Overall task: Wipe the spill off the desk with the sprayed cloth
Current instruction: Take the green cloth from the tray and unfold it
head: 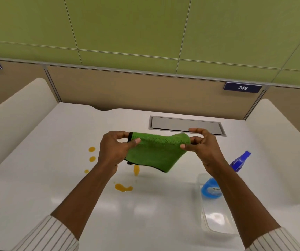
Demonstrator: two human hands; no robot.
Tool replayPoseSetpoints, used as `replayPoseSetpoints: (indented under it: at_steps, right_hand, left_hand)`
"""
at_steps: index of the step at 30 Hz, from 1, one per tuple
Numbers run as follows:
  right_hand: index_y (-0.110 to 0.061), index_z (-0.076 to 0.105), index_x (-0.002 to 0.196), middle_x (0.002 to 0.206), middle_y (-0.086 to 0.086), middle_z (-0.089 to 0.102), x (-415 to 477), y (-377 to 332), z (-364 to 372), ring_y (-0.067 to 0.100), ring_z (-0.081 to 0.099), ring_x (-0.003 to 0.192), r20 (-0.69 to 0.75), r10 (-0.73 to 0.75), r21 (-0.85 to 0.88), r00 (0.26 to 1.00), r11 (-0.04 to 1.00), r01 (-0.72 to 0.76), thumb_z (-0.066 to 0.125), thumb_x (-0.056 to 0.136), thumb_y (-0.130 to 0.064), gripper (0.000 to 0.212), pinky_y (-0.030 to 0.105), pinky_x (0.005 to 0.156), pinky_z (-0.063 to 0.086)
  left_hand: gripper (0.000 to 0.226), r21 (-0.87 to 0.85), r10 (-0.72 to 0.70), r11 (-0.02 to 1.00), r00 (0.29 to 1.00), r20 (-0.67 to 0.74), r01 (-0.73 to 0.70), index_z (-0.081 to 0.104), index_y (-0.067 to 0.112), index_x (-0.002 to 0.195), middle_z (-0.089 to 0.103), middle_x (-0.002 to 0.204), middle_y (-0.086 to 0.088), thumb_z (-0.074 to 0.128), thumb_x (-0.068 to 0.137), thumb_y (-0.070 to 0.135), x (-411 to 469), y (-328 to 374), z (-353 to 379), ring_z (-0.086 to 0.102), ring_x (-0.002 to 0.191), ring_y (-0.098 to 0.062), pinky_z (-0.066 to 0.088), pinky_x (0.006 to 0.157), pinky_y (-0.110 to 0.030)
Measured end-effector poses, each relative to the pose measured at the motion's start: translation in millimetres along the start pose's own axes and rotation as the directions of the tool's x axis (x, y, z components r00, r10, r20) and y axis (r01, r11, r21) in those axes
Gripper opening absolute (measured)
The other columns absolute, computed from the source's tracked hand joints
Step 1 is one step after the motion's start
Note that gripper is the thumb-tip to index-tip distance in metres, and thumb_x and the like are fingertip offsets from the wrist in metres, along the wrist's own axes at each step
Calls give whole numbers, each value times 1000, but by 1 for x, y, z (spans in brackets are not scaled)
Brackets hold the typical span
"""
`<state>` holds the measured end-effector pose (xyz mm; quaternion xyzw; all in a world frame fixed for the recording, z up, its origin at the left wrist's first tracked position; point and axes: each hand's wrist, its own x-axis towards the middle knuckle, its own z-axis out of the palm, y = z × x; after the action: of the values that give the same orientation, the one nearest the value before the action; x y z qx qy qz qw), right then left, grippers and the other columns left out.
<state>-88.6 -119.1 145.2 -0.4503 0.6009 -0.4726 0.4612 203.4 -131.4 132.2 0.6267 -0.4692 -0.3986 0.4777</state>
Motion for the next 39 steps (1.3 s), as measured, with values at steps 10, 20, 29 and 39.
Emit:
replayPoseSetpoints:
  at_steps: [10, 20, 29, 39]
  right_hand:
    - [-25, 76, 117, 97, -9, 71, 2, -36, 2, 13, 64, 84, 91, -310, -650, 946, 702, 292, 93, 73, -13, 48, 27, 79, 55]
    - [-5, 70, 89, 100, 18, 67, -17, -105, -6, 24, 69, 96, 296, -392, 3, 871, 912, 409, 85, 78, -3, 19, 39, 91, 60]
    - [-9, 73, 104, 100, 10, 80, -4, -89, 51, 26, 78, 94, 220, -182, -170, 958, 960, 222, 86, 84, -20, 26, 51, 90, 64]
    - [-25, 72, 104, 90, 4, 79, -30, -33, 38, 26, 76, 88, 72, -175, -281, 982, 941, 188, 88, 82, -37, 29, 52, 84, 63]
  left_hand:
    - [18, -104, 172, 981, 983, 65, -164, 86, 19, 93, 86, 88, 0, 97, 79, 16, -4, 16, -9, 84, 88, -18, 69, 88, -36]
    - [36, -569, 329, 801, 931, 159, -186, 80, 16, 77, 80, 81, -4, 103, 60, 38, -24, 76, -59, 78, 79, -20, 66, 76, -34]
    - [119, -602, 153, 458, 610, 778, 654, 50, 4, 160, 50, 162, -29, 53, 82, 94, -26, 12, -16, 53, 147, -47, 36, 124, -65]
    - [127, -519, 168, 425, 499, 850, 742, 50, 5, 160, 54, 160, -28, 68, 71, 94, -55, -19, 7, 59, 143, -48, 48, 118, -65]
